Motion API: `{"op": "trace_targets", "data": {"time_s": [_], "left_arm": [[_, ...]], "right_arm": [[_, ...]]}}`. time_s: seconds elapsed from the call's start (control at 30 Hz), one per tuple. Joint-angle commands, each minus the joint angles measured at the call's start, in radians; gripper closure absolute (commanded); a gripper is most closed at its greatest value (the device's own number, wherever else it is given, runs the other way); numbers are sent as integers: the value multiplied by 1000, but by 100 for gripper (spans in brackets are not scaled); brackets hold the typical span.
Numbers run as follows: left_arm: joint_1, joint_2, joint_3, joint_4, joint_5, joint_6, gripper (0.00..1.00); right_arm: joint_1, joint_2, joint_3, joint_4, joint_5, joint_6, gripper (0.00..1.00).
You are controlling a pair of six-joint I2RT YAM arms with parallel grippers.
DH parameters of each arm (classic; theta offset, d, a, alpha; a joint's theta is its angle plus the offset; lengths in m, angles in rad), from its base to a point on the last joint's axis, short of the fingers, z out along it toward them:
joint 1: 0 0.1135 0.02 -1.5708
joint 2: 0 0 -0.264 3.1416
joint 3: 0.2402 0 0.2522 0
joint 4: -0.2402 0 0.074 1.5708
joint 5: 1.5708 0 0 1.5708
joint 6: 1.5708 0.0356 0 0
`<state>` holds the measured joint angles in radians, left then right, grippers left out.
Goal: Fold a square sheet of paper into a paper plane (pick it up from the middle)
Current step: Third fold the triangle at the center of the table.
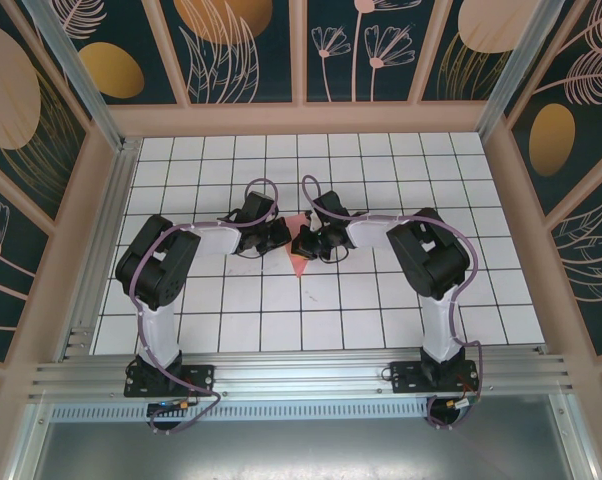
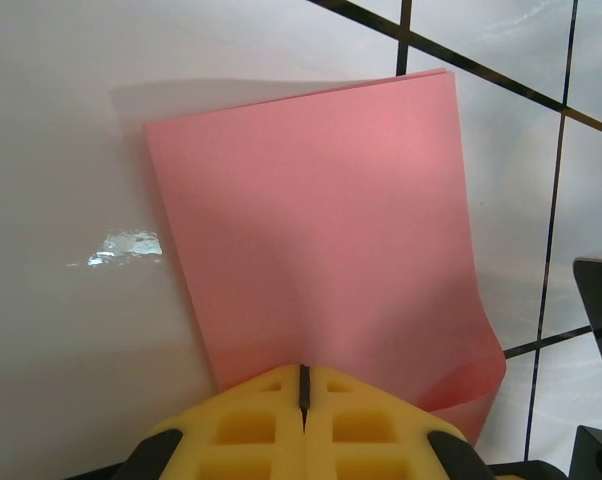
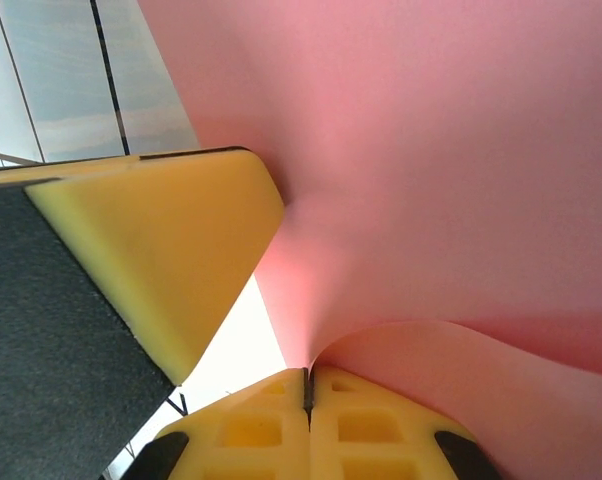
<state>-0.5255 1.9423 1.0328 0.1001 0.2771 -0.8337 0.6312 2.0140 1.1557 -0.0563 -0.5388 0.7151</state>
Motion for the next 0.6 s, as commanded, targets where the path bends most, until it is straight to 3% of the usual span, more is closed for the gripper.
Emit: {"op": "trace_targets", "data": {"time_s": [0.0,0.13,0.37,0.57], "left_arm": [[-5,17,16,-42,8,19,99],[-5,3,31,-54,-3,16,97],[-4,-48,49,-86,-53,13,95],[17,-133,-4,-76,-76,-6,94]], "right_arm": [[8,29,-11,-13,20,-2,89],[8,26,-17,-21,31,-1,76],[8,23,-24,-3,31,1,68],[7,19,-31,12,31,6,74]]}}
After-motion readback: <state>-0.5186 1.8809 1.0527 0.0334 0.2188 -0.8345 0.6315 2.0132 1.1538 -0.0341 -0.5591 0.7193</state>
